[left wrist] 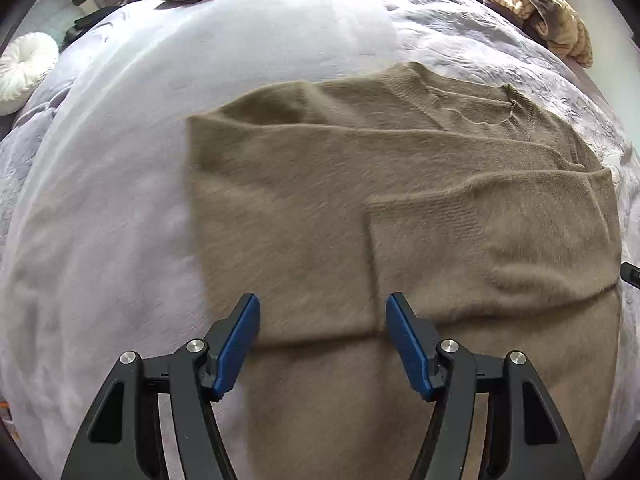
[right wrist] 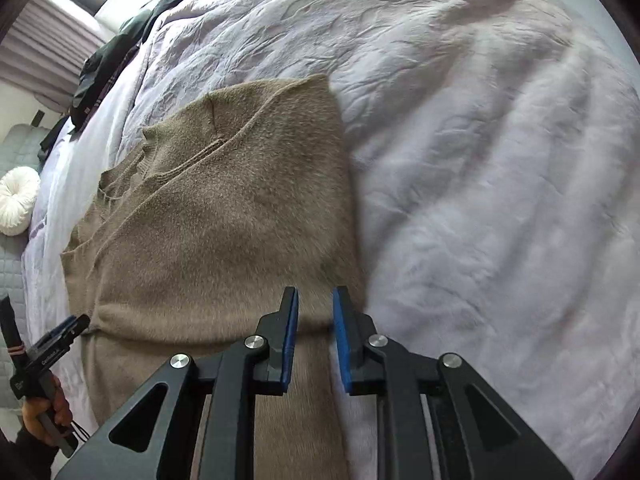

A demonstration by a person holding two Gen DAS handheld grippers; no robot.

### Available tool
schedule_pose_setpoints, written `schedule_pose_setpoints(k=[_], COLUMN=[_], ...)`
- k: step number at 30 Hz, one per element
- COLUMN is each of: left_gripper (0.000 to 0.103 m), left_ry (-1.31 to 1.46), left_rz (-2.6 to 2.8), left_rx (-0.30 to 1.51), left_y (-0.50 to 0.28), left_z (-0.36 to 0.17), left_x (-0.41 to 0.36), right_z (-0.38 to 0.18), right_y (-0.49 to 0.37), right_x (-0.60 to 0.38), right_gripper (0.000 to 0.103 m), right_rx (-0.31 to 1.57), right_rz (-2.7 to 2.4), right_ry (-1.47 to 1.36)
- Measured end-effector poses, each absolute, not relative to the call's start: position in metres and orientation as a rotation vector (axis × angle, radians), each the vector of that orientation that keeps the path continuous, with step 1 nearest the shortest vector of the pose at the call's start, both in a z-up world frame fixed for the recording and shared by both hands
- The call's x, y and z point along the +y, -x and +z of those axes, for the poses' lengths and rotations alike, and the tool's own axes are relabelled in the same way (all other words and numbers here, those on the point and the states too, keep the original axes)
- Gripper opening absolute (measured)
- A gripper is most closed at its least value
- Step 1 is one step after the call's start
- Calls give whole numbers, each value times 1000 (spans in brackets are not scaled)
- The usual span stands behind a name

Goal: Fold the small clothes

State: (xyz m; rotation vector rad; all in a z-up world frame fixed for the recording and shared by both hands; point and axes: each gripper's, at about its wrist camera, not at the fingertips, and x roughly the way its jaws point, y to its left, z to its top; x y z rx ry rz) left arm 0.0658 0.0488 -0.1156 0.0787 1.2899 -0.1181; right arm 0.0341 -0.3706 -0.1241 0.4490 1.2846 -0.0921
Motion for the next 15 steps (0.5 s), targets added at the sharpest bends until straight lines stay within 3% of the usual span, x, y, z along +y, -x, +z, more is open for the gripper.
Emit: schedule_pose_setpoints(k=[3, 7, 15], left_gripper=[67, 67, 67], left_ry=[-81, -76, 7], left_rz=[-120, -132, -157], left_rx=[1294, 1297, 1338], left_y=[-53, -39, -30], left_z=[-109, -103, -104], left_x=[61, 60, 60], right_z=[-117, -115, -116], right_y=[-21, -9, 10], right_x=[-372, -363, -353], right_gripper=[26, 40, 41], right_rx=[1282, 1293, 1318], right_rz=[-76, -68, -55], right_ry=[-500, -533, -562])
